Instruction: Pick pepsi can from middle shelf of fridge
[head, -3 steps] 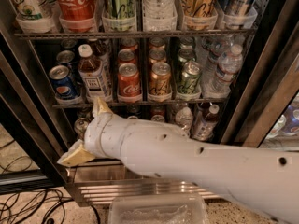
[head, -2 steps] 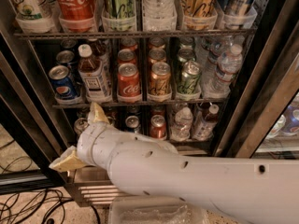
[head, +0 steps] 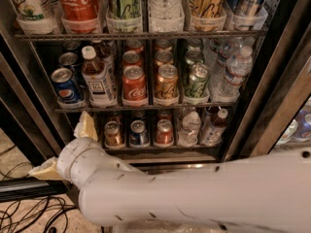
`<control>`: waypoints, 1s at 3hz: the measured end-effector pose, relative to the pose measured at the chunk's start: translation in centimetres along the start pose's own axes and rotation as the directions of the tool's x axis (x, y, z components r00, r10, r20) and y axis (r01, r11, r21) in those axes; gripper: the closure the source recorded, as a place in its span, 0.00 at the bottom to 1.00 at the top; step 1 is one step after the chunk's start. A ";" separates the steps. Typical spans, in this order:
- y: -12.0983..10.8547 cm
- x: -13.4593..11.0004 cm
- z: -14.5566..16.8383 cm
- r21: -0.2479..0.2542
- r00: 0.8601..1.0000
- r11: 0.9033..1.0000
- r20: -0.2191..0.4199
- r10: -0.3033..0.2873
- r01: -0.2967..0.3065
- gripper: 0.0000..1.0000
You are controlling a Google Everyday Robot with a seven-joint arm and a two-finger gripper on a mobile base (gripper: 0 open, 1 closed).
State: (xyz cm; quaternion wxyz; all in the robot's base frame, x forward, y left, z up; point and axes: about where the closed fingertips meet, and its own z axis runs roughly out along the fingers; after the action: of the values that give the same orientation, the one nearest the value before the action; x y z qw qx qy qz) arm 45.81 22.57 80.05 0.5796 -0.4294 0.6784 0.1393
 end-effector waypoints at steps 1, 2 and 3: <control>0.8 -0.9 2.7 0.048 0.998 0.998 0.055 0.026 -0.029 0.00; -0.1 -1.4 4.4 0.130 0.992 0.989 0.115 0.048 -0.063 0.00; -1.9 -1.6 4.5 0.237 0.984 0.967 0.168 0.058 -0.098 0.00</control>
Offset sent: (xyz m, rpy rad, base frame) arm 0.1018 -0.0313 0.0687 0.3384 -0.3983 -0.5290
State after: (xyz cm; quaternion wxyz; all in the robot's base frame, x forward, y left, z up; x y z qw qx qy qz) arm 50.13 25.20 80.75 0.6744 -0.3154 0.6582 0.1116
